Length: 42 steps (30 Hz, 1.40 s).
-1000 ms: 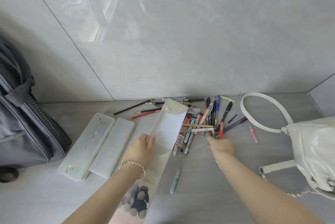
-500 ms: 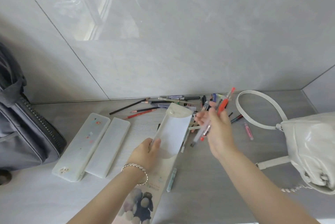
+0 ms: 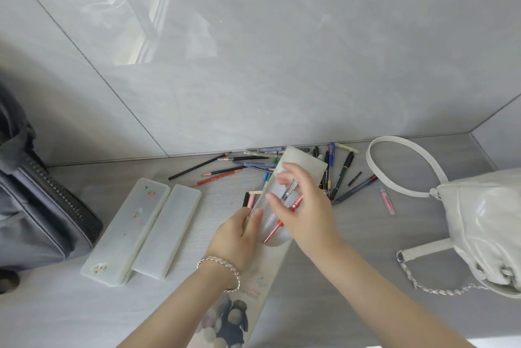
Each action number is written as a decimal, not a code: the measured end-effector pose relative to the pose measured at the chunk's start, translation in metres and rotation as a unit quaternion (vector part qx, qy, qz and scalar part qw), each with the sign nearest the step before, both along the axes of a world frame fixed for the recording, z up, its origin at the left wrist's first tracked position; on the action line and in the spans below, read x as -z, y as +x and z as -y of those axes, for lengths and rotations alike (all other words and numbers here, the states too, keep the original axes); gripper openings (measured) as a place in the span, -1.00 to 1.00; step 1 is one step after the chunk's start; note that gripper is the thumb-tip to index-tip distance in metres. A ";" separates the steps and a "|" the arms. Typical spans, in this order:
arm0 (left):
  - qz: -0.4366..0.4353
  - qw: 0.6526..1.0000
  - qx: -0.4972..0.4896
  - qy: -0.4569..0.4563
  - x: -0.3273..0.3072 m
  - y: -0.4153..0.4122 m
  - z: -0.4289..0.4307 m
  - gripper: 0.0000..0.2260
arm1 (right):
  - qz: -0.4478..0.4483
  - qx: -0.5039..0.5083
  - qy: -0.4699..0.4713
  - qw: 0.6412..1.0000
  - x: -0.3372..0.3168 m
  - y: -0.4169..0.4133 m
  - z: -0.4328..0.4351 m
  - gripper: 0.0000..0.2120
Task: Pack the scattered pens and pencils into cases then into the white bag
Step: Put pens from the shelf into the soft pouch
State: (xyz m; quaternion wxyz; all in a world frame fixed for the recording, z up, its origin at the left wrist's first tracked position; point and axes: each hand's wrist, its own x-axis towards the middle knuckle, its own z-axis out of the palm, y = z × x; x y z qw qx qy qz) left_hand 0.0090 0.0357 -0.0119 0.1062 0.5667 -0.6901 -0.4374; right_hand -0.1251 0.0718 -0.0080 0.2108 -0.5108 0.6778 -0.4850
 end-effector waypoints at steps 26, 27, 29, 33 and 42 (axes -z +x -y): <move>0.050 0.997 -0.056 0.029 0.015 -0.008 0.028 -0.69 | 0.010 0.269 0.433 0.860 0.097 -0.149 0.054 -0.69; 0.053 0.996 -0.057 0.030 0.015 -0.009 0.029 -0.69 | 0.015 0.277 0.432 0.858 0.098 -0.148 0.059 -0.65; 0.056 0.996 -0.059 0.034 0.017 -0.009 0.029 -0.69 | 0.036 0.296 0.439 0.848 0.100 -0.150 0.068 -0.55; 0.067 0.995 -0.060 0.042 0.021 -0.006 0.028 -0.69 | 0.007 0.265 0.466 0.844 0.096 -0.153 0.070 -0.87; 0.072 0.995 -0.048 0.057 0.024 -0.004 0.034 -0.70 | -0.018 0.230 0.404 0.885 0.087 -0.152 0.075 -0.69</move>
